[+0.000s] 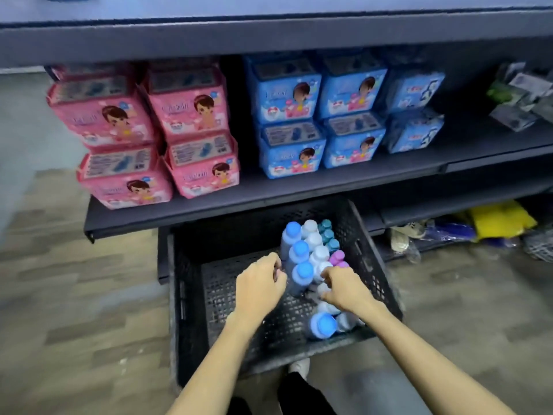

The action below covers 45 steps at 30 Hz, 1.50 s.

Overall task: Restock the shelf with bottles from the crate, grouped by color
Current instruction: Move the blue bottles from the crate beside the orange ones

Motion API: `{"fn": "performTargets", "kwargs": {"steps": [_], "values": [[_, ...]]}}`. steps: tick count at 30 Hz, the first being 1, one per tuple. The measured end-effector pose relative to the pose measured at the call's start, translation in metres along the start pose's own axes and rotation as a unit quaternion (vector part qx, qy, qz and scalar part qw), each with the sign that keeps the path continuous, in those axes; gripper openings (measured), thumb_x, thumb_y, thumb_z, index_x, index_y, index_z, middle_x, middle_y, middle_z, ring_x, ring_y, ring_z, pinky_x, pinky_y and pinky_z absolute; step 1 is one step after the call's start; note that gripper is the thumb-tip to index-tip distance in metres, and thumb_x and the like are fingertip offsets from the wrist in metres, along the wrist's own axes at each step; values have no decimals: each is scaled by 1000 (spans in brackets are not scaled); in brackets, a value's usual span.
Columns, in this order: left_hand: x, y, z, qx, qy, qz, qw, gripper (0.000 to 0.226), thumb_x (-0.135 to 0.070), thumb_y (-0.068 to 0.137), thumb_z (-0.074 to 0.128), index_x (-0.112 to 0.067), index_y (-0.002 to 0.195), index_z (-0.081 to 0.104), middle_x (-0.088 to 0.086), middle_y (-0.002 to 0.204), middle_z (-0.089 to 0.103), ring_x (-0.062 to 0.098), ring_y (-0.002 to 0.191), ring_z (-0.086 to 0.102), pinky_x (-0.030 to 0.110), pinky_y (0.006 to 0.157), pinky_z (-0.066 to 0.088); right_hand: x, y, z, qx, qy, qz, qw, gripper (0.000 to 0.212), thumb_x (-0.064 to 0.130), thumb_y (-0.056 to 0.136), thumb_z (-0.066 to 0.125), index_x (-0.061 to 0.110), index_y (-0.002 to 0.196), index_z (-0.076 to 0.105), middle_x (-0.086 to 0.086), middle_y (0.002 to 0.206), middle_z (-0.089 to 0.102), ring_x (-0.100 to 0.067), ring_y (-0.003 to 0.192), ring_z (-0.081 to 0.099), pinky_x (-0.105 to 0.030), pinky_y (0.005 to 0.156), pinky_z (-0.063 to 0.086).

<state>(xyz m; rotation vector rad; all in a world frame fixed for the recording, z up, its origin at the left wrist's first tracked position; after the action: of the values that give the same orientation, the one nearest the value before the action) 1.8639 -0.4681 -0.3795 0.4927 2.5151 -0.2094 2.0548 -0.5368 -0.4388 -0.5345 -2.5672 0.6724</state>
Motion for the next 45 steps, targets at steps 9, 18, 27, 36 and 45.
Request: {"fn": "performTargets", "kwargs": {"steps": [9,18,27,36,45], "values": [[-1,13,30,35,6,-22,999,4,-25,84,51,-23,87,49,-5,77,60,20,68,52,32,57,36,9,37,29,-30,66,-7,997,51,18,80,76,7,122,51,-15,116,64,-35,110,60,-39,84,51],[12,-8,54,41,-20,-68,997,5,-23,84,52,-22,88,53,-6,79,63,21,73,58,34,62,45,8,63,58,-66,158,51,984,38,20,78,78,15,109,56,-2,99,65,-24,91,62,-26,68,39],[39,-1,57,38,-10,-91,995,7,-24,86,52,-22,92,54,-5,80,64,23,75,59,37,65,49,7,65,62,-107,170,43,979,36,15,79,77,17,104,51,-4,96,65,-28,87,62,-38,73,52],[41,7,50,32,-1,-79,996,4,-24,86,51,-23,90,53,-6,77,62,22,72,58,36,63,48,14,62,48,-106,119,-12,987,47,22,79,80,10,114,51,-10,110,65,-33,100,63,-41,81,53],[35,25,14,4,10,-44,999,4,-24,86,52,-22,88,52,-4,76,63,24,72,59,34,59,44,49,30,-35,-175,112,-135,969,48,41,75,79,17,98,44,-1,92,54,-21,82,52,-34,69,42]]}}
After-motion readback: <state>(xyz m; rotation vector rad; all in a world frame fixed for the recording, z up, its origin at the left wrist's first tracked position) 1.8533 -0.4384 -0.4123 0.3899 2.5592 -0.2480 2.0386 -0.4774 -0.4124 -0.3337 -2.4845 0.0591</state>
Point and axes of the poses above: each hand's wrist, its own y-axis towards the middle knuckle, its own z-axis out of the palm, x = y × z, the point moved 7 cm from there along y, towards the middle knuckle
